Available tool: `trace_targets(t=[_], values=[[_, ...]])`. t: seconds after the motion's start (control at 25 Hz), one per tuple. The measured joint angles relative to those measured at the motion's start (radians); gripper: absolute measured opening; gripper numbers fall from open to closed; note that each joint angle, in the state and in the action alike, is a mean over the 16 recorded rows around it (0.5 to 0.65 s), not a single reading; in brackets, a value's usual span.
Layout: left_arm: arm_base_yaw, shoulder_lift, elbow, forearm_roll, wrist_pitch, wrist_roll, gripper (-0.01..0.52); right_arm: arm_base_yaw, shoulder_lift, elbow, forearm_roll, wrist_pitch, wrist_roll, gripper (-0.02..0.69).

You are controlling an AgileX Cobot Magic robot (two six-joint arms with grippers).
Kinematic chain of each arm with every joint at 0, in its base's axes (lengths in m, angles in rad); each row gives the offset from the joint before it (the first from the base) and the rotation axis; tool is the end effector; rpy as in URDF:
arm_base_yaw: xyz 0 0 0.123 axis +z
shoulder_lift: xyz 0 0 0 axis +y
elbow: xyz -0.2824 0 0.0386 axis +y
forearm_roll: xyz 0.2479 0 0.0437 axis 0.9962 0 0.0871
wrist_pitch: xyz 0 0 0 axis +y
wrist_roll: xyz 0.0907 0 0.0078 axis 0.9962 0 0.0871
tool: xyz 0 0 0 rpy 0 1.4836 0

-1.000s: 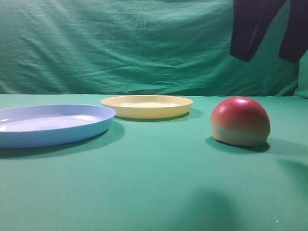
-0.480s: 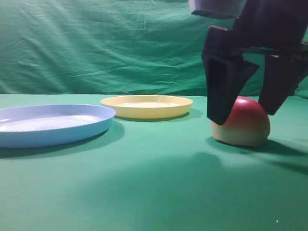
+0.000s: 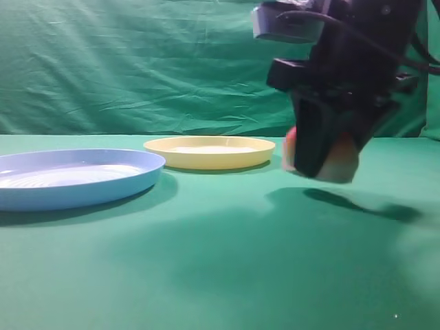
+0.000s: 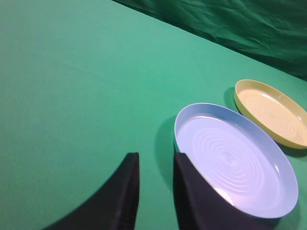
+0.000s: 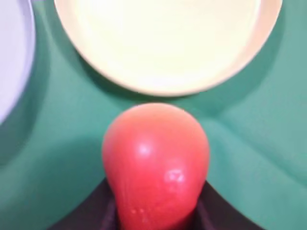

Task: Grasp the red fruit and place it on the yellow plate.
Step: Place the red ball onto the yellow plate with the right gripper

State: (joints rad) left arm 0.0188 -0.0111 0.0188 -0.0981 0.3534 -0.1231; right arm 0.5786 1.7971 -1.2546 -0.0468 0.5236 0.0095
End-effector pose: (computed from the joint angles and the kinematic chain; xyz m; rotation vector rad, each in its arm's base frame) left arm 0.0531 -0.0021 0.1757 -0.1919 1.8363 -0.1685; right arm 0.3248 0.2096 0.2234 -0.7593 2.4439 0.1823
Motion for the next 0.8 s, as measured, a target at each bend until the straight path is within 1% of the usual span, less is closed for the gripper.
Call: trace_targets(t=[0.16,0.24,0.32,0.4,0.56,0.8], values=[[0.000,0.000,0.000,0.000,0.000,0.000,0.157,0.000,0.064,-0.106,0.001,-0.056,-0.018,0.197],[0.000,0.000,0.000,0.000,0.000,0.000,0.157,0.000,0.101,-0.146,0.001,-0.085,-0.028,0.209],[0.000,0.000,0.000,0.000,0.000,0.000,0.157,0.000,0.139,-0.178,0.001,-0.111,-0.037,0.236],[0.000,0.000,0.000,0.000,0.000,0.000,0.157,0.000,0.174,-0.203,0.001,-0.130,-0.046,0.280],[0.000,0.000,0.000,0.000,0.000,0.000,0.157,0.000,0.229,-0.233,0.001,-0.143,-0.055,0.392],[0.000,0.000,0.000,0.000,0.000,0.000,0.157,0.000,0.247,-0.272,-0.005,-0.084,-0.057,0.545]])
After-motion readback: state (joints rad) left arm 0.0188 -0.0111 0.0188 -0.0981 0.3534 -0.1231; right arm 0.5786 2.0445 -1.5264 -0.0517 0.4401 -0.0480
